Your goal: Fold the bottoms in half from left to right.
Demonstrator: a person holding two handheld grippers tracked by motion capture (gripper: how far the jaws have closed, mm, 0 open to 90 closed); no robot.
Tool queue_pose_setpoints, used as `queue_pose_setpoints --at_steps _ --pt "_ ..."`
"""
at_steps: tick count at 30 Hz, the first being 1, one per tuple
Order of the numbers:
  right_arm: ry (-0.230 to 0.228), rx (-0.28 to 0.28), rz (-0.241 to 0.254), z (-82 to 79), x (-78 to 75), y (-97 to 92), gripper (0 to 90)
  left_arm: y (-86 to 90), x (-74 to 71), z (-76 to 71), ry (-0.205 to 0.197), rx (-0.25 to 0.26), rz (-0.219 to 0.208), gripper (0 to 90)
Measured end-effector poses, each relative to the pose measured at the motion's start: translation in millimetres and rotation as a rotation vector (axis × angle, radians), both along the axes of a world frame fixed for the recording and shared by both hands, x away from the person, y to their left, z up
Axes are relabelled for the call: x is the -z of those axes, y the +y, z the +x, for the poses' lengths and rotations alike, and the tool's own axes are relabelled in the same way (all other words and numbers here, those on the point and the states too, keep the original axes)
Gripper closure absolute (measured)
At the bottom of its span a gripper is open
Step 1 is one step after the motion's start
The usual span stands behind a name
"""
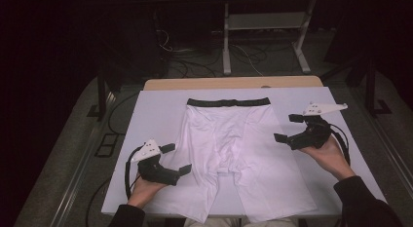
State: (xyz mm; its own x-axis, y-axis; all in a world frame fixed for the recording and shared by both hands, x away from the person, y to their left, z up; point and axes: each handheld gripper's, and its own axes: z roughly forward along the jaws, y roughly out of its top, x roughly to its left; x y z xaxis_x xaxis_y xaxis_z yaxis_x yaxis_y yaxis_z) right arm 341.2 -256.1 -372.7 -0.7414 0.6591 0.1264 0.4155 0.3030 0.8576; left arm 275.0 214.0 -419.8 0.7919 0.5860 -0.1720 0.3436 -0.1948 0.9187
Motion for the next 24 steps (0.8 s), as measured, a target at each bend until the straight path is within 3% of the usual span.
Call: queue_pose_setpoints --at_steps 12,24 --pt "-0.006 -0.021 -0.012 19.9 -6.5 17.0 0.0 0.2 0.1 0.1 0.002 0.000 -0.002 0.0" --pt "0.020 -0.014 -0.022 43.1 -0.5 28.1 0.0 0.5 0.0 -0.5 0.002 0.000 -0.008 0.0"
